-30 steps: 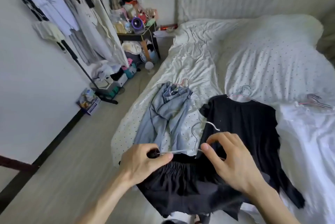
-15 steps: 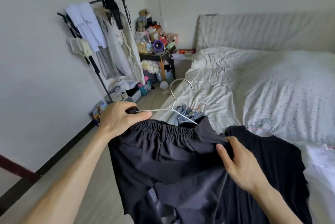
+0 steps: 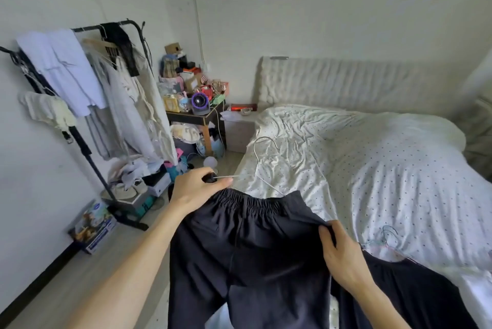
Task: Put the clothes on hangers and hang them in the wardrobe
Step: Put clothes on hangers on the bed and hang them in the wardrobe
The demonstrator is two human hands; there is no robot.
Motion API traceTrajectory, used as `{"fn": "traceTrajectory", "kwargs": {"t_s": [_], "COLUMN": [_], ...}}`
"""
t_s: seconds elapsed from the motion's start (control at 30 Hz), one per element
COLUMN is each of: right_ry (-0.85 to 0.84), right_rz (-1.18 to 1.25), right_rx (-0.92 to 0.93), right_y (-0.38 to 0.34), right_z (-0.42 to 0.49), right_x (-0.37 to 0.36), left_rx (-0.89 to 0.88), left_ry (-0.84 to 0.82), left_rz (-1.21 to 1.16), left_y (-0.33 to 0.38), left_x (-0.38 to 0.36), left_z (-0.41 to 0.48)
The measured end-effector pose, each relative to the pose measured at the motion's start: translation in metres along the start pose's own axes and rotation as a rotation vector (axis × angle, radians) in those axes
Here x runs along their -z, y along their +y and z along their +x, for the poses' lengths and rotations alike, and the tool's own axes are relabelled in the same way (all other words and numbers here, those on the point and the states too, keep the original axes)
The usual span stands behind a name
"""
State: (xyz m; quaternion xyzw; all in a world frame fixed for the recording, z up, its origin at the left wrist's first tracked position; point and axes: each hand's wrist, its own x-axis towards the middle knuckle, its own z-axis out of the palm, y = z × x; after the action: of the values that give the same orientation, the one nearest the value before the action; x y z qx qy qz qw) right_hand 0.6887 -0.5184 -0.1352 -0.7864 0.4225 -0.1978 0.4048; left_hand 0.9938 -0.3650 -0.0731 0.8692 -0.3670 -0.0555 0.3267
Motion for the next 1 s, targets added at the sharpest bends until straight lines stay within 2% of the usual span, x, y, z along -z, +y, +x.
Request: {"fn": "traceTrajectory", "kwargs": {"t_s": [0.07,0.23,0.33,0.5,0.73,0.87,0.93,1.0], "right_ry": [-0.008,-0.129,-0.190,-0.117,0.029,-0.010,-0.068,-0.207], "right_rz": [-0.036,-0.133,-0.181,-0.216,-0.258,-0.340,-0.432,-0.525], "right_rx": [-0.078,-0.303,-0.375,-0.415,-0.418,-0.406,-0.381,-0.388], "right_y": [0.012,0.076,0.111,0.134,0.152,0.177,0.199,0.216], "right_z": [0.024,0.058,0.063,0.093,0.164,0.185,0.179,0.158], "right_x": [-0.022,-0.081,-0.105,-0.131,-0.150,-0.175,-0.196,-0.217], "left_rx": [0.021,0.058,0.094,0.015,0.077,0.114,0.153,0.153], "left_ry": [-0.041,-0.351,-0.435,-0.392,-0.270,-0.229,-0.280,-0.364], "left_rz": [0.054,0.088,0.130,0.179,0.063,-0.057,0.019,0.192], "left_y": [-0.014,-0.070,-0.108,-0.117,-0.117,-0.142,-0.159,-0.176], "left_x": [-0.031,-0.125,-0.171,-0.211,-0.278,-0.331,-0.361,-0.379], "left_z": [0.031,0.060,0.066,0.098,0.173,0.207,0.210,0.191]}}
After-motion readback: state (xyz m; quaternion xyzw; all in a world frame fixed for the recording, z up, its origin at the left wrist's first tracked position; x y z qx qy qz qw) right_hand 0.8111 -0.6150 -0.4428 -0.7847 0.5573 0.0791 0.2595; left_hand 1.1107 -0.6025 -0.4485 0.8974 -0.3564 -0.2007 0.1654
